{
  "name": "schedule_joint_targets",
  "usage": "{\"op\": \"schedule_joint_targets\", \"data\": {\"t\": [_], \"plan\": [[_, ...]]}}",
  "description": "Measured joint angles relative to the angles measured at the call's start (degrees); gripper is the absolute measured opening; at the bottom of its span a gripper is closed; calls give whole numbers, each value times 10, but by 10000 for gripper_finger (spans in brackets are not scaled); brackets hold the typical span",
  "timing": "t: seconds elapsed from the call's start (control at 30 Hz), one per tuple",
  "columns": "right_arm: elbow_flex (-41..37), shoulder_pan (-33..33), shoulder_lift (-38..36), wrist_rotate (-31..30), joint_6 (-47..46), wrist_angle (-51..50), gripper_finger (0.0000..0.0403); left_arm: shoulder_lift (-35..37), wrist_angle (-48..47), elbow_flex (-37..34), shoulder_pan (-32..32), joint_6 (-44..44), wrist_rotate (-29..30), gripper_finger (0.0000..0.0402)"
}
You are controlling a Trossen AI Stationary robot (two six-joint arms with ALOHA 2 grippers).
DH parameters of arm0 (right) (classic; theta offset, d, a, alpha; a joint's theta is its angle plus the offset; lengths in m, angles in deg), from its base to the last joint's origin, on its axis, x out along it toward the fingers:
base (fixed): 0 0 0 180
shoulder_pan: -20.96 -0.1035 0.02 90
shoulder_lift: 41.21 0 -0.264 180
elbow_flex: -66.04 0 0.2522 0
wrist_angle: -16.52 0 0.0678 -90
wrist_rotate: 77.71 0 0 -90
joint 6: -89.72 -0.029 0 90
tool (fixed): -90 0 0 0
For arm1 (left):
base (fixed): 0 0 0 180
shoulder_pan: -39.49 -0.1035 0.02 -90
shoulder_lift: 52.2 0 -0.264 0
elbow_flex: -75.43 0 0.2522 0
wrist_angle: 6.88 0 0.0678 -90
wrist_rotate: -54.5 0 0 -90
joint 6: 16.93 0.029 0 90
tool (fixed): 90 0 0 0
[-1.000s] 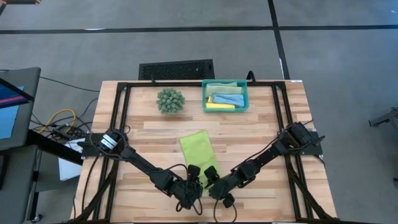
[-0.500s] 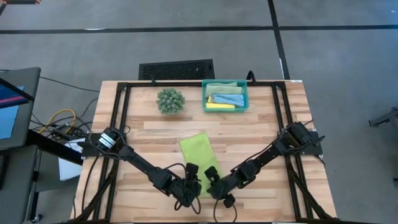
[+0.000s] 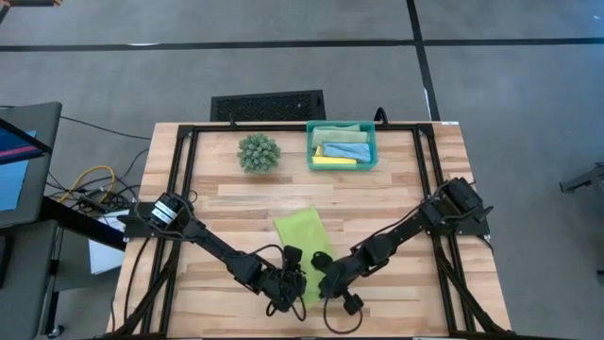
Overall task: Roll microfiber towels into tight, uniform cylinder then place into a basket
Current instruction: Roll the green microfiber cloth
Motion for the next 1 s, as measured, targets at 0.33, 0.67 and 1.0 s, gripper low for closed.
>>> {"op": "schedule_joint_targets", "data": {"t": [0.33,0.67,1.0], "plan": [[0,40,3,0,-69,17,16,3,-8,31,25,52,11,132],[-38,90,3,-3,-108,36,20,4,-9,62,49,77,62,132],[-38,81,3,-2,-86,81,22,-1,7,48,18,13,32,132]]}}
